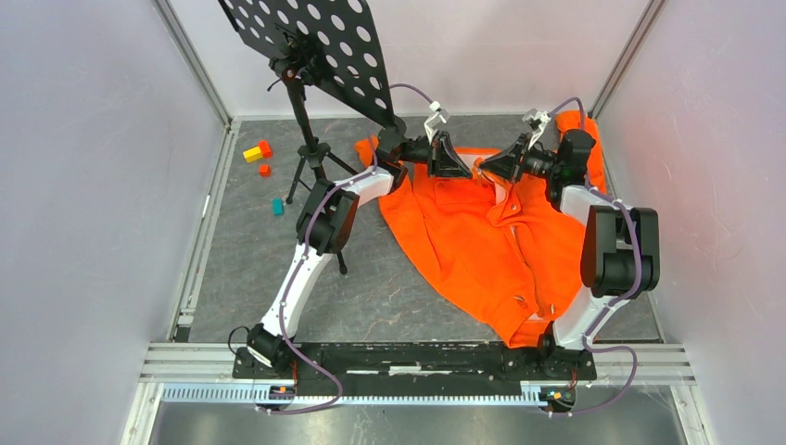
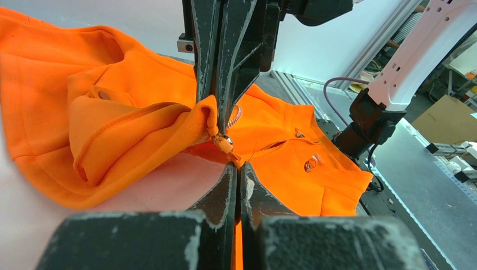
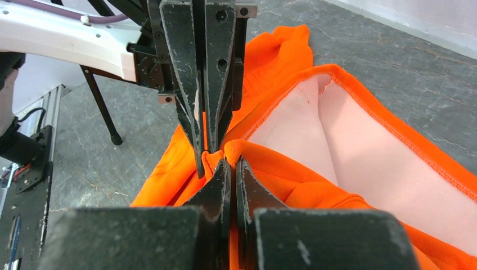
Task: Zip up the jacket
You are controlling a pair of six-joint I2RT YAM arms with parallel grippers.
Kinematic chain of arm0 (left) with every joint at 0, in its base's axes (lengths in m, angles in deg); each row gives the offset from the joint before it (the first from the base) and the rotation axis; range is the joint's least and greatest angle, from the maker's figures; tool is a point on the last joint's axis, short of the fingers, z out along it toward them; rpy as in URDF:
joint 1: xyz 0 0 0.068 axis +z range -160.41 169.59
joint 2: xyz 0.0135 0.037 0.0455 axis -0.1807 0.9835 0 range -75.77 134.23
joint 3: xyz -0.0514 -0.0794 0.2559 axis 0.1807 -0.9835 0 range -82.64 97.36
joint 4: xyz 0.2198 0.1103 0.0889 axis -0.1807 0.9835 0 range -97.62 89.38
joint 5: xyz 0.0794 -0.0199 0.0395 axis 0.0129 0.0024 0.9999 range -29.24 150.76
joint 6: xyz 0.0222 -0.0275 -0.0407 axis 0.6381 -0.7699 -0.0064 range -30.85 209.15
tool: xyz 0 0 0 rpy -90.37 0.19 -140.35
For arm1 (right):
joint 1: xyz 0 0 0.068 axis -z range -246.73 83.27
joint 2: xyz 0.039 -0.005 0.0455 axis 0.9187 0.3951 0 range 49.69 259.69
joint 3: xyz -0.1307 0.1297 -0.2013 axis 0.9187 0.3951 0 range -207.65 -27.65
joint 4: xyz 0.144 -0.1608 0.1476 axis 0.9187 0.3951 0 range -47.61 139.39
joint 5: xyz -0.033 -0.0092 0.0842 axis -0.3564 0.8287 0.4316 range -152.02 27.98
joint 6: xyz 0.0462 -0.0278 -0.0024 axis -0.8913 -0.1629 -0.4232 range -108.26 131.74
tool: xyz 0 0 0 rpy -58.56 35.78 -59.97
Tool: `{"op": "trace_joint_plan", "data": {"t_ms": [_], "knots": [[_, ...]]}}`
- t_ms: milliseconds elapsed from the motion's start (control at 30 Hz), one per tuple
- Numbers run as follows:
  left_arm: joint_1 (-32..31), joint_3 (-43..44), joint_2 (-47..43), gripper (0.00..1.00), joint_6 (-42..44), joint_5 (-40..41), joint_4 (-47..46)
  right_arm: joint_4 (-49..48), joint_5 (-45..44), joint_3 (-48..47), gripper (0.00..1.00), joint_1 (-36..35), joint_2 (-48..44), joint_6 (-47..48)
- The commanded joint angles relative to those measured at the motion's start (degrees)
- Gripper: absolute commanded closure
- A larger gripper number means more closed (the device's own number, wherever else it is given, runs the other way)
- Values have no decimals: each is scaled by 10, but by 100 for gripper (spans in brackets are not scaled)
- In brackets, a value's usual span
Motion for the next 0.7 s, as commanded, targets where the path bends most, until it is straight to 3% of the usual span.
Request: {"op": "trace_joint_plan", "data": {"t_ms": [0,233,500,667], "knots": [[-27,9,-23,98,20,-2,-2,-125,22,8,100,-26,-5,-84],[-24,24,-22,98,34,-3,32,-231,44,22,100,-35,0,-165],[-28,21,-26,98,25,-7,36,-230,42,4,100,-42,19,-170],[-27,-8,-38,98,-31,10,-32,-237,21,7,100,-42,18,-183]]}}
